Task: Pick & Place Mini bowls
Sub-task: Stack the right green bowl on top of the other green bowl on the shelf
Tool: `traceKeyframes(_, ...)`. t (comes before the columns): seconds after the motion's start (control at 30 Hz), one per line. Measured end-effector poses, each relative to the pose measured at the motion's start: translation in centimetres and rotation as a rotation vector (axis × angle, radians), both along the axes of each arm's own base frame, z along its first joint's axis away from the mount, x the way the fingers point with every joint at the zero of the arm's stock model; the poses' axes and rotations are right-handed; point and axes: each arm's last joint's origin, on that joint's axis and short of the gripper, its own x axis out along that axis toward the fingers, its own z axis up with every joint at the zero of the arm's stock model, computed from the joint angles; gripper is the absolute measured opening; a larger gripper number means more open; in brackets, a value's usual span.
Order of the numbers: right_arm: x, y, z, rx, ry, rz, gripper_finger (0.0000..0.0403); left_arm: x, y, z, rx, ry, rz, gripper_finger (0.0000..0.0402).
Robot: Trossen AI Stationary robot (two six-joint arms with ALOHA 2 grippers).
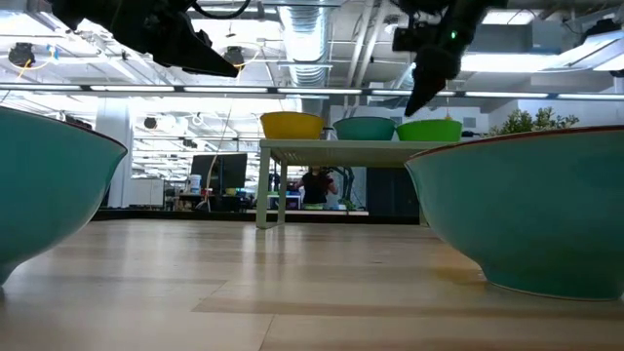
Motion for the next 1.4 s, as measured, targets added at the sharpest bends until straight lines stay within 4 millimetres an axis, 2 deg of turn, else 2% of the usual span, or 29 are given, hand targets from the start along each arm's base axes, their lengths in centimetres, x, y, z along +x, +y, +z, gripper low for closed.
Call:
traceKeyframes(0.17, 0.3, 0.8, 3.3, -0.006, -0.067, 0.01, 0.0088, 0.0, 0.0, 0.0, -0.001, 0.0, 0.001, 0.0111)
traceKeyframes(0.27, 0.0, 2.0, 5.5, 0.041, -0.093, -0.016, 0.0088, 0.0, 0.0, 0.0, -0.003, 0.0, 0.001, 0.0111)
traceKeyframes(0.4, -0.5, 4.9, 7.1, 0.141, -0.09, -0.037, 0.0088, 0.0, 0.0, 0.0, -0.003, 0.0, 0.001, 0.0111)
traceKeyframes(0.57, -0.9, 9.8, 6.8, 0.259, -0.032, -0.014, 0.0088, 0.0, 0.0, 0.0, -0.003, 0.0, 0.001, 0.0111)
traceKeyframes(0.67, -1.4, 12.9, 5.9, 0.315, 0.017, -0.004, 0.0088, 0.0, 0.0, 0.0, -0.003, 0.0, 0.001, 0.0111)
traceKeyframes(0.9, -3.8, 18.9, 2.3, 0.407, 0.184, -0.022, 0.0088, 0.0, 0.0, 0.0, -0.003, 0.0, 0.001, 0.0111)
traceKeyframes(1.07, -4.6, 22.2, -0.9, 0.502, 0.156, -0.064, 0.008, 0.0, 0.0, 0.0, -0.003, 0.0, 0.001, 0.0111)
traceKeyframes(1.23, -5.9, 24.1, -4.3, 0.587, 0.198, -0.148, 0.0075, 0.0, 0.0, 0.0, -0.003, 0.0, 0.001, 0.0111)
traceKeyframes(1.4, -6.8, 24.5, -6.9, 0.608, 0.205, -0.251, 0.0081, 0.0, 0.0, 0.0, -0.003, -0.005, 0.001, 0.0111)
